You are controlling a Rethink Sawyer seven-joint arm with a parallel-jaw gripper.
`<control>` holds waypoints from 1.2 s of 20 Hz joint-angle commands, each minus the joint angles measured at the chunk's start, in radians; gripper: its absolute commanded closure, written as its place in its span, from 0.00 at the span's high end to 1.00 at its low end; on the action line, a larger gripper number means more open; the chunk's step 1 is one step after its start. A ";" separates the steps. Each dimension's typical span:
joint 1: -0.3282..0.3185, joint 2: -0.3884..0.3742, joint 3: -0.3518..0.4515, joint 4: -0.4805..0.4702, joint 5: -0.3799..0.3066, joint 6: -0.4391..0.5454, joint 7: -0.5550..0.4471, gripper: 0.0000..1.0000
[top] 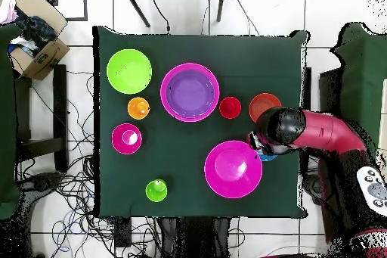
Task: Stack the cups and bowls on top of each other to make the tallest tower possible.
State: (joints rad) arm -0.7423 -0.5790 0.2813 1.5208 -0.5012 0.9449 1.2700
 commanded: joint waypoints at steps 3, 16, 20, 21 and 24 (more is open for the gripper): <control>0.028 0.041 0.084 -0.092 -0.050 0.062 -0.167 1.00; 0.004 0.130 0.097 -0.184 -0.096 0.043 -0.268 1.00; 0.001 0.153 0.097 -0.214 -0.107 0.046 -0.289 1.00; 0.000 0.158 0.096 -0.218 -0.110 0.046 -0.292 1.00; -0.002 0.168 0.093 -0.230 -0.123 0.053 -0.298 1.00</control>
State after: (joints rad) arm -0.7471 -0.4859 0.2979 1.3576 -0.5352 0.9466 1.2700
